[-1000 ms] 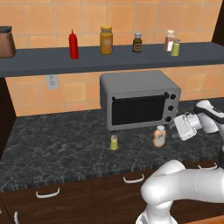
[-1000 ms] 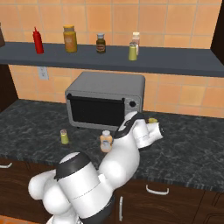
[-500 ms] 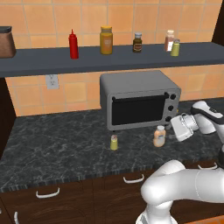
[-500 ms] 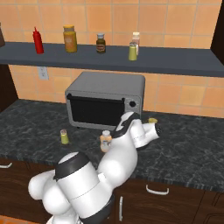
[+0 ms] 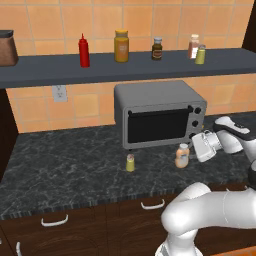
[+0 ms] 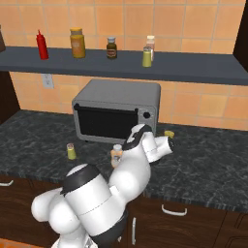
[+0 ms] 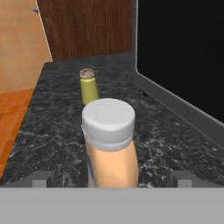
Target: Put the shaker and condiment bottle from the counter next to their counterparts in the cabinet.
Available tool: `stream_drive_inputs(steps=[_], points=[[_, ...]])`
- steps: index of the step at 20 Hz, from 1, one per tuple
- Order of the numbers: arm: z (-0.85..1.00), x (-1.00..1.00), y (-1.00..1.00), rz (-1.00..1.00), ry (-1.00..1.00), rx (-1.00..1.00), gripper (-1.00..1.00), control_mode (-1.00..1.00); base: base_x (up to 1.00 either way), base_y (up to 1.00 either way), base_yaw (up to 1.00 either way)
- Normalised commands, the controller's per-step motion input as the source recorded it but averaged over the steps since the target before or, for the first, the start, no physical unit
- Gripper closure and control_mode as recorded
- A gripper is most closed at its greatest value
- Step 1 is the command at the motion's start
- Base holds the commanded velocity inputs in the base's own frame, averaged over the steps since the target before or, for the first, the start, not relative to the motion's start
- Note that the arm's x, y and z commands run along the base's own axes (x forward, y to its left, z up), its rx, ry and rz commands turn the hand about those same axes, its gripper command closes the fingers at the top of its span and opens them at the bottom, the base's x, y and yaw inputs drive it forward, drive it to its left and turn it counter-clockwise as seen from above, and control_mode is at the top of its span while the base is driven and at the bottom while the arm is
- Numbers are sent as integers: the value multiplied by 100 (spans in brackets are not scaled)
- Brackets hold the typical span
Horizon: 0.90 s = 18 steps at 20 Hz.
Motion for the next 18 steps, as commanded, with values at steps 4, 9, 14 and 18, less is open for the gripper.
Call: stream_drive_inputs(steps=[4, 9, 14, 18], points=[[-10, 15, 8, 0, 0, 0, -100, -100, 0, 0, 0], [-26, 3, 8, 1, 2, 4, 100, -100, 0, 0, 0], [-4, 9, 1, -8, 1, 5, 100, -100, 0, 0, 0], [59, -16, 0, -31, 5, 4, 100, -100, 0, 0, 0]])
